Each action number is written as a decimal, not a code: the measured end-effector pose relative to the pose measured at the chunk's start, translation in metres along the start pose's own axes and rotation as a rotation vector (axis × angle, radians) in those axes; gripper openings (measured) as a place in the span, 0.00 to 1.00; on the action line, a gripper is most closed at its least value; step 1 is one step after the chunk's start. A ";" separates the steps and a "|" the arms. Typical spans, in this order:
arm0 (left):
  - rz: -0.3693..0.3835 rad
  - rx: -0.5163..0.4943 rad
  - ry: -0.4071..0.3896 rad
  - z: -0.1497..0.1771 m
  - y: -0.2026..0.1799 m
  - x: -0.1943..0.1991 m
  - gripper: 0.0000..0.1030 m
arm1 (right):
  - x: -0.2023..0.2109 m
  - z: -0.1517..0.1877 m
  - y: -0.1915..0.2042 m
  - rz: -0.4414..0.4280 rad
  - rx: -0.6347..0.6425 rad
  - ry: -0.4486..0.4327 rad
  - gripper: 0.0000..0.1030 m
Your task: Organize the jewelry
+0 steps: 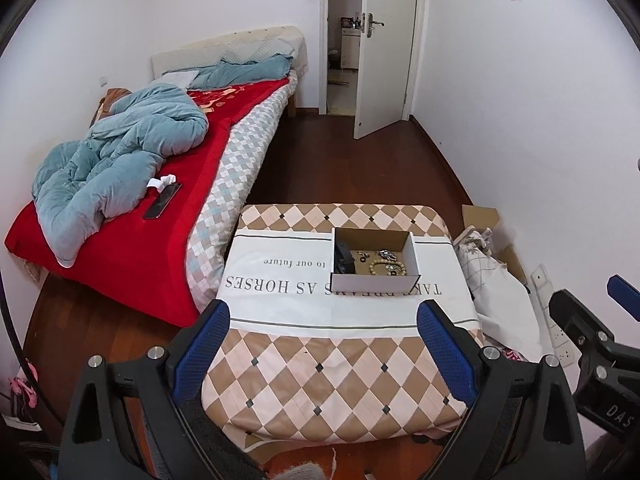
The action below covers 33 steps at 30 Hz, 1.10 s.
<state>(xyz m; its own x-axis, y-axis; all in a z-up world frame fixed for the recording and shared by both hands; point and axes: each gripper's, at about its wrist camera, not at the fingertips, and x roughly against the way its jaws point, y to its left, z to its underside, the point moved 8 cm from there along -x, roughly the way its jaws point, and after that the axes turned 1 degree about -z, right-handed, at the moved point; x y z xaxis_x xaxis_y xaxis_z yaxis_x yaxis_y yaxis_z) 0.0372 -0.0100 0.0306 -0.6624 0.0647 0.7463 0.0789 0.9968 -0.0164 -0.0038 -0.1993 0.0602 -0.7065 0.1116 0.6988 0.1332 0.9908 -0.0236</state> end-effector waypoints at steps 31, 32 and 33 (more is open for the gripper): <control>-0.091 0.005 0.040 -0.048 0.005 -0.096 0.97 | -0.125 -0.043 -0.009 0.117 0.021 0.083 1.00; -0.087 0.005 0.042 -0.048 0.004 -0.097 0.97 | -0.126 -0.043 -0.009 0.116 0.020 0.086 1.00; -0.088 0.005 0.046 -0.047 0.004 -0.098 0.97 | -0.128 -0.042 -0.009 0.111 0.016 0.090 1.00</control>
<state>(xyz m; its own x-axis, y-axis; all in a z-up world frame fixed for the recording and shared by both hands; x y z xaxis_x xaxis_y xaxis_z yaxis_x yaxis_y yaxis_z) 0.1378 -0.0145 -0.0116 -0.6315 -0.0249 0.7750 0.0182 0.9987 0.0469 0.1146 -0.2259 0.0014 -0.6224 0.2143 0.7528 0.1953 0.9739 -0.1157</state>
